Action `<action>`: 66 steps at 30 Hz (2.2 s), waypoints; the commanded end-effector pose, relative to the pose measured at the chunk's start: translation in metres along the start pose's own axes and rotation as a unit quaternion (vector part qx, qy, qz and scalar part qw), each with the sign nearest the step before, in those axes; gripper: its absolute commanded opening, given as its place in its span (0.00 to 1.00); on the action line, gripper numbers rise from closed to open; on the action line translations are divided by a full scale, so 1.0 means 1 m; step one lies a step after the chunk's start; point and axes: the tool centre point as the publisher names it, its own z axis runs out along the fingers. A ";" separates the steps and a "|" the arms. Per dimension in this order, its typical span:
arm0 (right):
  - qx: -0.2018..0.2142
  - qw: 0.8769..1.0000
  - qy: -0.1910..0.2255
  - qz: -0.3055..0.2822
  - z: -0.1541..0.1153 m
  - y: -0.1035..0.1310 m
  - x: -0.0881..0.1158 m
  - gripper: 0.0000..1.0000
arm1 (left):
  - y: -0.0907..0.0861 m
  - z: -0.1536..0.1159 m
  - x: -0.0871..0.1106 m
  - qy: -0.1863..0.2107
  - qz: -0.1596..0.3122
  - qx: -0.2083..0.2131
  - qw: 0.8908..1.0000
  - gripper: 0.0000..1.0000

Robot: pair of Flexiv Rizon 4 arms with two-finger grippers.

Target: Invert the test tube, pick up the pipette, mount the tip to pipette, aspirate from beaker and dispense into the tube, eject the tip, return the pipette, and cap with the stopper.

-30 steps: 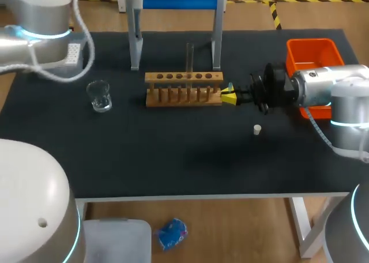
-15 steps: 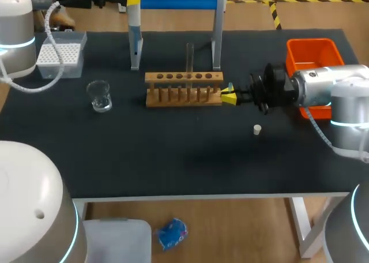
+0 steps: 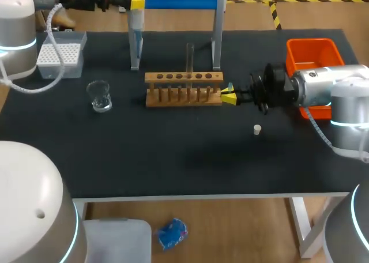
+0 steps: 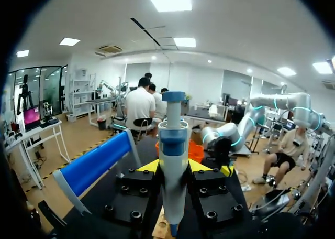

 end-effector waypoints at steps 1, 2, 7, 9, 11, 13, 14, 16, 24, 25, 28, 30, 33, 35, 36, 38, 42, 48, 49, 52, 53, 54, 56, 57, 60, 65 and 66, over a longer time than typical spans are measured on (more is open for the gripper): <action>0.000 1.000 -0.001 -0.001 0.000 0.000 0.001 0.00 | -0.010 0.002 0.041 -0.024 0.009 -0.001 1.000 0.00; 0.000 1.000 -0.001 -0.001 0.000 0.000 0.001 0.00 | -0.012 0.003 0.050 -0.025 0.015 0.004 1.000 0.00; 0.000 1.000 -0.001 -0.001 0.000 0.000 0.001 0.00 | -0.019 0.015 0.091 -0.027 0.030 0.037 0.999 0.00; 0.000 1.000 -0.001 -0.001 0.000 0.000 0.001 0.00 | -0.019 0.026 0.105 -0.018 0.036 0.041 0.998 0.00; 0.000 1.000 -0.001 -0.001 0.000 0.000 0.001 0.00 | -0.018 0.034 0.114 -0.013 0.035 0.044 0.998 0.00; 0.000 1.000 -0.001 -0.001 0.000 0.000 0.001 0.00 | -0.018 0.040 0.122 -0.006 0.039 0.054 0.998 0.00; 0.000 1.000 -0.001 -0.001 0.000 0.000 0.001 0.00 | -0.018 0.044 0.125 -0.002 0.041 0.055 0.998 0.00; 0.000 1.000 -0.001 -0.001 0.000 0.000 0.001 0.00 | -0.020 0.052 0.129 0.011 0.045 0.053 0.998 0.00; 0.000 1.000 -0.001 -0.001 0.000 0.000 0.001 0.00 | -0.026 0.068 0.127 0.057 0.076 0.042 0.995 0.00; 0.000 1.000 -0.001 -0.001 0.000 0.000 0.001 0.00 | -0.026 0.068 0.125 0.063 0.076 0.042 0.994 0.00; 0.000 1.000 -0.001 -0.001 0.000 0.000 0.001 0.00 | -0.028 0.072 0.122 0.082 0.079 0.049 0.992 0.00; 0.000 1.000 -0.001 -0.001 0.000 0.000 0.001 0.00 | -0.032 0.076 0.123 0.094 0.087 0.050 0.990 0.00; 0.000 1.000 -0.001 -0.001 0.000 0.000 0.001 0.00 | -0.033 0.082 0.125 0.104 0.085 0.048 0.990 0.00; 0.000 1.000 -0.001 -0.001 0.000 0.000 0.001 0.00 | -0.033 0.086 0.125 0.106 0.082 0.048 0.990 0.00; 0.000 1.000 -0.001 -0.001 0.000 0.000 0.001 0.00 | -0.033 0.087 0.125 0.108 0.081 0.048 0.990 0.00; 0.000 1.000 -0.001 -0.001 0.000 0.000 0.001 0.00 | -0.034 0.088 0.124 0.105 0.077 0.048 0.990 0.00; 0.000 1.000 -0.001 -0.001 0.000 0.000 0.001 0.00 | -0.040 0.089 0.125 0.102 0.084 0.051 0.990 0.00; 0.000 1.000 -0.001 -0.001 0.000 0.000 0.001 0.00 | -0.044 0.086 0.125 0.093 0.087 0.054 0.990 0.00; 0.000 1.000 -0.001 -0.001 0.000 0.000 0.001 0.00 | -0.044 0.086 0.125 0.093 0.087 0.054 0.990 0.00; 0.000 1.000 -0.001 -0.001 0.000 0.000 0.001 0.00 | -0.044 0.086 0.125 0.093 0.087 0.054 0.990 0.00; 0.000 1.000 -0.001 -0.001 0.000 0.000 0.001 0.00 | -0.044 0.086 0.125 0.093 0.087 0.054 0.990 0.00; 0.000 1.000 -0.001 -0.001 0.000 0.000 0.001 0.00 | -0.044 0.086 0.125 0.093 0.087 0.054 0.990 0.00; 0.000 1.000 -0.001 -0.001 0.000 0.000 0.001 0.00 | -0.044 0.086 0.125 0.093 0.087 0.054 0.990 0.00; 0.000 1.000 -0.001 -0.001 0.000 0.000 0.001 0.00 | -0.044 0.086 0.125 0.093 0.087 0.054 0.990 0.00; 0.000 1.000 -0.001 -0.001 0.000 0.000 0.001 0.00 | -0.044 0.086 0.125 0.093 0.087 0.054 0.990 0.00; 0.024 1.000 0.009 -0.012 0.003 0.001 -0.004 0.00 | -0.044 0.086 0.125 0.093 0.087 0.054 0.990 0.00; 0.035 0.999 0.005 -0.023 0.005 0.003 -0.007 0.00 | -0.044 0.086 0.125 0.093 0.087 0.054 0.990 0.00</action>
